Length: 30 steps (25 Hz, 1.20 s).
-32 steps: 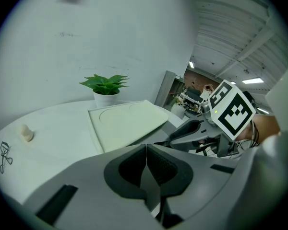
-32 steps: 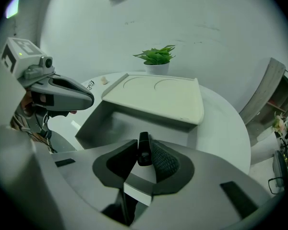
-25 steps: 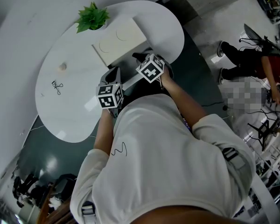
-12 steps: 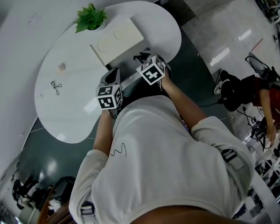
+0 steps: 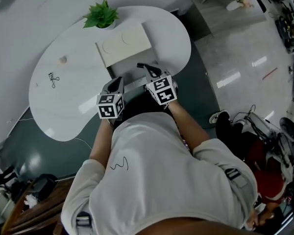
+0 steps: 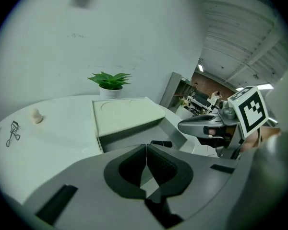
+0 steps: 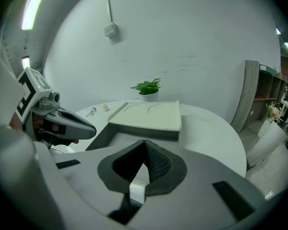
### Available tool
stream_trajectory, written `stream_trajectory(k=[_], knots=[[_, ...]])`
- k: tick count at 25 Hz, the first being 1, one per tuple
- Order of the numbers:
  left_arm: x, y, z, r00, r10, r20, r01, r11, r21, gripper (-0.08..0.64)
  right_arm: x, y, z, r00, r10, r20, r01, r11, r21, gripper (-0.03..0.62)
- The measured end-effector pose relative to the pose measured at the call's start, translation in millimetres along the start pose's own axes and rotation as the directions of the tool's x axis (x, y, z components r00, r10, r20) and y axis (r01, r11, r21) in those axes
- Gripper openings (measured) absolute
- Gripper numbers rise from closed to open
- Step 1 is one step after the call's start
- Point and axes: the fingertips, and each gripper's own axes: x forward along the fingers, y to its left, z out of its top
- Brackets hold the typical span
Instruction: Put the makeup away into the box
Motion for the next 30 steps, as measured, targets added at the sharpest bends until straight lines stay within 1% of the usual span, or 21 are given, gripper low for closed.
stream_trajectory(k=[3, 6, 8, 10, 13, 14, 17, 21, 24, 26, 30], knots=[[-3, -10, -1, 0.999, 0.035, 0.029, -0.034, 0.999, -0.038, 0.021, -8, -8, 2, 0.999, 0.032, 0.028, -0.031, 0.999, -0.015, -0.003], [-9, -20, -11, 0.998, 0.048, 0.037, -0.047, 0.998, -0.048, 0.021, -12, -14, 2, 0.998, 0.030, 0.049, -0.028, 0.999, -0.037, -0.003], [-17, -25, -20, 0.998, 0.051, 0.034, -0.049, 0.998, -0.049, 0.021, -19, -11, 2, 0.997, 0.027, 0.066, -0.024, 0.999, -0.039, -0.003], [-26, -28, -24, 0.998, 0.049, 0.048, -0.046, 0.997, -0.066, 0.021, -27, -4, 3, 0.995, 0.026, 0.094, -0.021, 0.998, -0.052, -0.003], [-44, -35, -19, 0.993, 0.035, 0.113, -0.021, 0.992, -0.128, 0.021, -43, 7, 11, 0.988, 0.010, 0.151, 0.002, 0.997, -0.079, -0.003], [-52, -37, -17, 0.990, 0.038, 0.136, -0.019, 0.991, -0.134, 0.021, -51, 10, 14, 0.985, -0.001, 0.170, 0.015, 0.997, -0.082, -0.003], [-81, -45, -8, 0.977, 0.066, 0.205, -0.047, 0.994, -0.096, 0.021, -77, 20, 21, 0.973, -0.031, 0.228, 0.048, 0.996, -0.070, -0.003], [-114, -55, 6, 0.948, 0.065, 0.311, -0.054, 0.998, -0.044, 0.021, -107, 31, 33, 0.957, -0.071, 0.283, 0.106, 0.988, -0.109, -0.003], [-140, -67, 18, 0.920, 0.068, 0.387, -0.068, 0.998, -0.013, 0.021, -137, 39, 44, 0.943, -0.087, 0.321, 0.131, 0.984, -0.118, -0.003], [-157, -72, 34, 0.892, 0.087, 0.443, -0.092, 0.996, -0.011, 0.021, -155, 42, 55, 0.934, -0.083, 0.348, 0.135, 0.983, -0.127, -0.003], [-186, -82, 72, 0.816, 0.150, 0.558, -0.152, 0.987, -0.042, 0.021, -181, 47, 89, 0.909, -0.044, 0.415, 0.126, 0.977, -0.173, -0.003]])
